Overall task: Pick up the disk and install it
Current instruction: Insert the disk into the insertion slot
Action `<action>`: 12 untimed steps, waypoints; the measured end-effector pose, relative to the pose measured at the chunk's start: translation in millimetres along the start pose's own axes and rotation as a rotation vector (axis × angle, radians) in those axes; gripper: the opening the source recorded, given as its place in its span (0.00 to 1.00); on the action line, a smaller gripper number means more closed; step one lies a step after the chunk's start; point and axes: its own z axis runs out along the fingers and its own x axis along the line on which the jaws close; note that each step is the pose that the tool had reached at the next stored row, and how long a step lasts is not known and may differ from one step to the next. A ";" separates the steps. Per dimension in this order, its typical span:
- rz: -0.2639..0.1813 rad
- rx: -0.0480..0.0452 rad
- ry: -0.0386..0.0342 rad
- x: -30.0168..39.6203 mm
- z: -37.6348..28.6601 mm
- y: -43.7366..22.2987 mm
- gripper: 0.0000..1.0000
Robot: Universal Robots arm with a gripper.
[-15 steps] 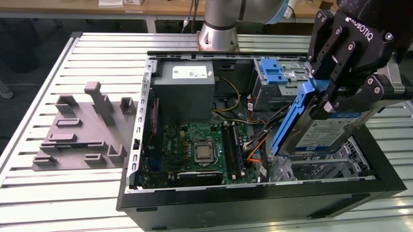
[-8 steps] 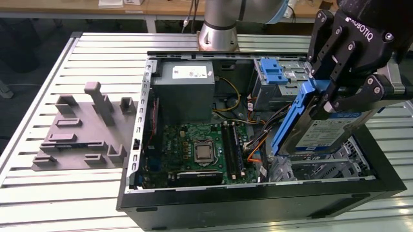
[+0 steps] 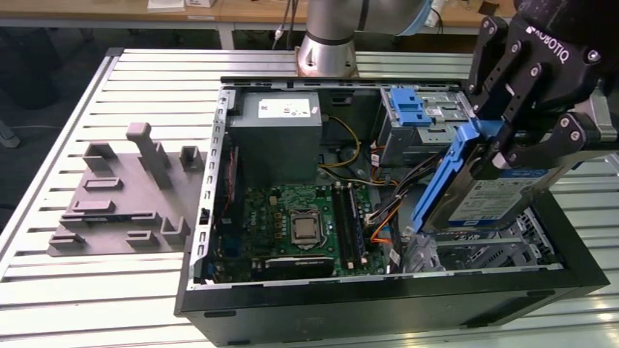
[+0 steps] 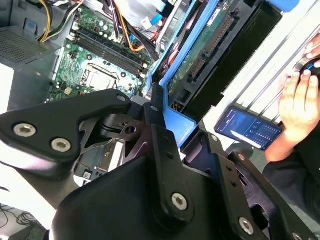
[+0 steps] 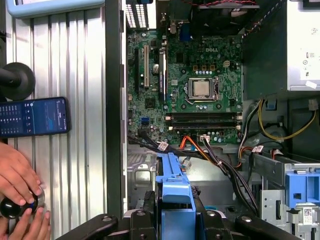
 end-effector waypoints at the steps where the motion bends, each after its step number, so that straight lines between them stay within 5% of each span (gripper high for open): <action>1: 0.000 0.0000 0.0001 0.0 0.1 -0.7 0.36; 12: 0.000 -0.0006 -0.0051 -0.4 5.3 -13.7 0.36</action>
